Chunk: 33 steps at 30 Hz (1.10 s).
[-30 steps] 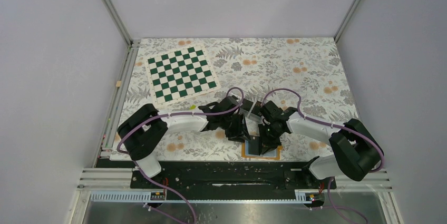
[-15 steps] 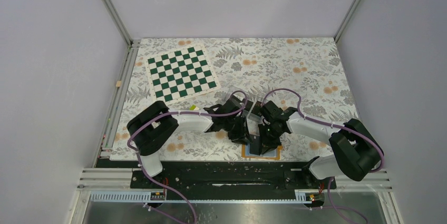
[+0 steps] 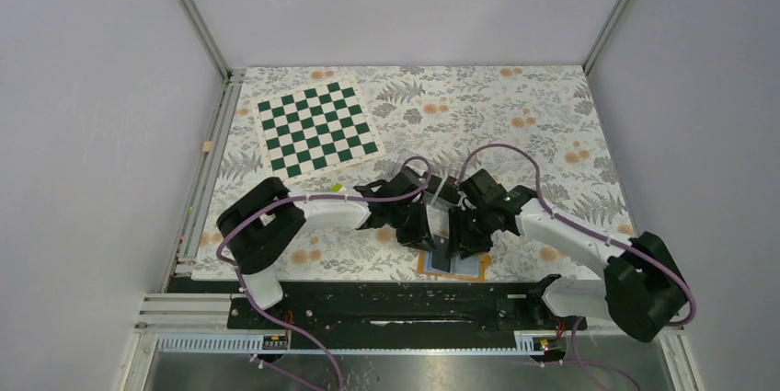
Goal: Put the credit cards into the card holder
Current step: Turn over the card holder at the center of the board.
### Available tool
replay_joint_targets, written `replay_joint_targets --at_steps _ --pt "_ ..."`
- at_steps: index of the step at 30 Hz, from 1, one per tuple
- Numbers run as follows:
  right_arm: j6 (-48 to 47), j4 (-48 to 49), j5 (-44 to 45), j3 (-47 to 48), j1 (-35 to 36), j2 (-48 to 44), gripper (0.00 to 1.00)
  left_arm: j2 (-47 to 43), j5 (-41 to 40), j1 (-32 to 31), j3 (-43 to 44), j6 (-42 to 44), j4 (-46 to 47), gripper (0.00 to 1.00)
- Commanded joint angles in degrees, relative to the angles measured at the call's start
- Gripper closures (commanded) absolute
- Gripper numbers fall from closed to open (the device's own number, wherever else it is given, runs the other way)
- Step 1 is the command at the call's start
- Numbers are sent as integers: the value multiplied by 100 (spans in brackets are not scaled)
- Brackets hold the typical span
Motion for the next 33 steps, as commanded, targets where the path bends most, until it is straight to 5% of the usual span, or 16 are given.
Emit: replay_joint_targets --at_steps 1,11,23,26,29,33 --pt "-126 -436 158 363 -250 -594 51 -413 -320 -22 362 382 -780 100" --pt "-489 -967 -45 340 -1327 -1301 45 -28 -1146 -146 1912 899 -3015 100" --pt "-584 -1054 -72 239 -1567 -1263 44 1288 -2113 -643 3876 1231 -5259 100" --pt "-606 -1055 -71 206 -1594 -1274 44 1474 -2025 -708 4194 1256 -5419 93" --pt "-615 -1050 -63 168 -1618 -1268 44 1509 -1918 -786 4358 1263 -5394 70" --pt "-591 -1019 -78 140 -1631 -1261 43 1414 -1476 -812 4242 1175 -4900 64"
